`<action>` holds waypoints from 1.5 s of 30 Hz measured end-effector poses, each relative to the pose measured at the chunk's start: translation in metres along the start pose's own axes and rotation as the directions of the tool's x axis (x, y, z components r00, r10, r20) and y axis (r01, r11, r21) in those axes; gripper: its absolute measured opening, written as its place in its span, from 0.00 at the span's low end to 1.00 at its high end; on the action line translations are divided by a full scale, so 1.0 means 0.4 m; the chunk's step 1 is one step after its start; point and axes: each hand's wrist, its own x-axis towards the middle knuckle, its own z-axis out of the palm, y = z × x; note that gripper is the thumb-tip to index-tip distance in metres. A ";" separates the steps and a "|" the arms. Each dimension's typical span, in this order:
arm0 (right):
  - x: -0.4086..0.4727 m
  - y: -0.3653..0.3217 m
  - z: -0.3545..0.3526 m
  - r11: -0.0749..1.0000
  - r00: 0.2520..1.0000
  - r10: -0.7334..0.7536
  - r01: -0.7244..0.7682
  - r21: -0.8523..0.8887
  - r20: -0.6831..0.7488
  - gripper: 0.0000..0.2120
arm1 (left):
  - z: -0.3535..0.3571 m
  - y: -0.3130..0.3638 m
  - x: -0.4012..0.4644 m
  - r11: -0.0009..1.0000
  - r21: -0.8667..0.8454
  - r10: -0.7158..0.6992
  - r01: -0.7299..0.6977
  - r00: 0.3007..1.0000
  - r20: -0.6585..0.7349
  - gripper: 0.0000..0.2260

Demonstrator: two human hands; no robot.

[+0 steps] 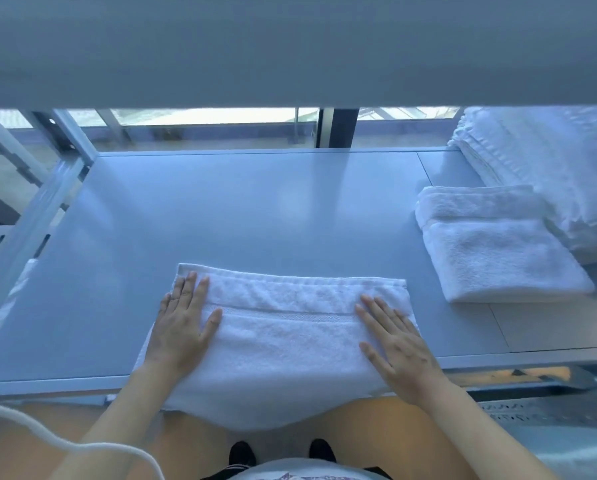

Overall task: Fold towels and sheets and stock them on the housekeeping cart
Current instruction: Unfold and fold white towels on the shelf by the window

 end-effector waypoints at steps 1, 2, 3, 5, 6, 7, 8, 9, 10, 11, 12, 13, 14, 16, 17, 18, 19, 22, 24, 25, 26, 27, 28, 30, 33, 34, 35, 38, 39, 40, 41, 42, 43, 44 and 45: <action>0.011 0.003 0.000 1.000 1.000 0.008 -0.007 -0.013 0.004 0.30 | 0.003 0.003 -0.013 1.000 0.001 -0.011 0.011 1.000 -0.001 0.35; 0.025 0.007 0.000 1.000 1.000 0.010 -0.010 -0.021 0.012 0.30 | 0.003 0.005 -0.018 1.000 0.002 -0.024 0.024 1.000 0.001 0.35; 0.043 0.013 0.000 1.000 1.000 0.010 -0.010 -0.025 0.024 0.31 | 0.002 0.006 -0.014 0.999 0.002 -0.038 0.038 0.999 0.002 0.35; 0.095 0.032 -0.005 0.999 0.998 0.012 -0.009 -0.044 0.058 0.31 | -0.003 0.009 0.020 0.997 0.002 -0.071 0.071 0.997 -0.003 0.35; 0.132 0.043 -0.012 0.998 0.997 0.015 -0.010 -0.065 0.075 0.32 | -0.005 0.010 0.049 0.996 0.007 -0.090 0.090 0.996 -0.002 0.35; 0.175 0.053 -0.022 0.996 0.996 0.019 -0.010 -0.089 0.090 0.32 | -0.007 0.011 0.083 0.994 0.016 -0.109 0.109 0.994 -0.001 0.35; 0.223 0.062 -0.034 0.995 0.995 0.022 -0.012 -0.104 0.102 0.32 | -0.008 0.010 0.121 0.992 0.025 -0.126 0.126 0.992 -0.003 0.33; 0.271 0.068 -0.047 0.994 0.993 0.027 -0.015 -0.108 0.111 0.32 | -0.011 0.008 0.161 0.990 0.029 -0.138 0.138 0.990 -0.003 0.32; 0.317 0.071 -0.059 0.994 0.992 0.029 -0.016 -0.108 0.120 0.32 | -0.015 0.007 0.199 0.988 0.028 -0.149 0.149 0.989 0.001 0.31; 0.359 0.073 -0.070 0.994 0.992 0.030 -0.016 -0.110 0.126 0.31 | -0.021 0.006 0.234 0.986 0.028 -0.162 0.162 0.987 0.010 0.31; 0.394 0.073 -0.080 0.994 0.991 0.032 -0.017 -0.112 0.128 0.31 | -0.027 0.007 0.264 0.983 0.034 -0.179 0.178 0.983 0.025 0.31; 0.421 0.072 -0.086 0.993 0.991 0.032 -0.018 -0.114 0.127 0.31 | -0.035 0.012 0.288 0.979 0.050 -0.202 0.199 0.978 0.045 0.31; 0.440 0.069 -0.088 0.993 0.992 0.032 -0.018 -0.116 0.123 0.31 | -0.043 0.020 0.305 0.972 0.077 -0.229 0.224 0.971 0.063 0.31; 0.455 0.069 -0.087 0.993 0.993 0.030 -0.017 -0.113 0.116 0.31 | -0.061 0.059 0.308 0.957 0.125 -0.271 0.262 0.961 0.059 0.30; 0.455 0.073 -0.085 0.994 0.993 0.027 -0.015 -0.107 0.113 0.31 | -0.068 0.090 0.290 0.959 0.127 -0.259 0.253 0.965 0.032 0.30; 0.451 0.081 -0.082 0.994 0.994 0.024 -0.013 -0.104 0.105 0.31 | -0.067 0.125 0.256 0.972 0.114 -0.209 0.207 0.978 0.002 0.30; 0.445 0.091 -0.078 0.995 0.995 0.022 -0.012 -0.103 0.093 0.31 | -0.057 0.163 0.204 0.987 0.098 -0.129 0.130 0.991 -0.020 0.29; 0.432 0.118 -0.073 0.995 0.997 0.011 -0.003 -0.102 0.078 0.32 | 0.008 0.250 -0.005 0.996 0.034 0.077 -0.079 0.996 0.051 0.30; 0.424 0.132 -0.079 0.994 0.997 0.010 -0.002 -0.106 0.079 0.31 | 0.044 0.255 -0.083 0.994 0.046 0.097 -0.103 0.988 0.123 0.31; 0.418 0.135 -0.088 0.993 0.997 0.016 -0.007 -0.121 0.080 0.31 | 0.055 0.250 -0.094 0.993 0.062 0.095 -0.103 0.988 0.126 0.31; 0.408 0.130 -0.099 0.989 0.998 0.017 -0.007 -0.149 0.066 0.31 | 0.057 0.245 -0.094 0.993 0.067 0.090 -0.098 0.990 0.113 0.31; 0.394 0.116 -0.108 0.983 0.999 0.006 0.000 -0.181 0.033 0.30 | 0.058 0.245 -0.087 0.993 0.071 0.084 -0.092 0.991 0.101 0.31; 0.372 0.091 -0.113 0.982 1.000 -0.016 0.013 -0.190 -0.011 0.29 | 0.059 0.247 -0.079 0.993 0.079 0.084 -0.092 0.992 0.099 0.31; 0.304 0.007 -0.092 0.992 0.997 -0.060 0.053 -0.116 -0.058 0.29 | 0.067 0.253 -0.076 0.991 0.100 0.082 -0.093 0.991 0.107 0.31; 0.157 -0.116 -0.006 1.000 1.000 -0.001 0.001 0.003 0.000 0.31 | 0.080 0.250 -0.082 0.991 0.093 0.089 -0.098 0.991 0.095 0.31; 0.117 -0.132 0.016 0.999 0.999 0.042 -0.041 -0.011 0.022 0.32 | 0.081 0.249 -0.085 0.991 0.089 0.088 -0.097 0.992 0.095 0.31; 0.086 -0.137 0.033 0.996 0.996 0.075 -0.073 -0.048 0.039 0.32 | 0.083 0.248 -0.086 0.991 0.086 0.092 -0.100 0.992 0.092 0.31; 0.060 -0.123 0.046 0.990 0.995 0.092 -0.088 -0.112 0.036 0.33 | 0.090 0.247 -0.090 0.990 0.072 0.114 -0.120 0.990 0.080 0.31; 0.070 -0.118 0.043 0.992 0.996 0.086 -0.082 -0.099 0.035 0.33 | 0.090 0.245 -0.083 0.990 0.067 0.115 -0.120 0.990 0.080 0.31; 0.085 -0.114 0.039 0.993 0.996 0.078 -0.075 -0.088 0.036 0.33 | 0.089 0.243 -0.072 0.991 0.062 0.117 -0.122 0.990 0.081 0.31; 0.103 -0.107 0.035 0.994 0.997 0.073 -0.070 -0.089 0.039 0.33 | 0.088 0.243 -0.056 0.991 0.059 0.117 -0.122 0.990 0.079 0.31; 0.126 -0.096 0.031 0.993 0.997 0.068 -0.063 -0.099 0.042 0.33 | 0.088 0.244 -0.036 0.992 0.058 0.112 -0.116 0.991 0.077 0.31; 0.151 -0.083 0.027 0.992 0.997 0.066 -0.061 -0.107 0.048 0.33 | 0.087 0.245 -0.013 0.992 0.056 0.105 -0.109 0.991 0.078 0.31; 0.181 -0.070 0.020 0.992 0.996 0.070 -0.064 -0.108 0.051 0.33 | 0.085 0.246 0.016 0.993 0.051 0.098 -0.102 0.992 0.081 0.31; 0.215 -0.058 0.014 0.991 0.996 0.076 -0.070 -0.113 0.055 0.33 | 0.082 0.248 0.050 0.994 0.046 0.092 -0.096 0.992 0.086 0.32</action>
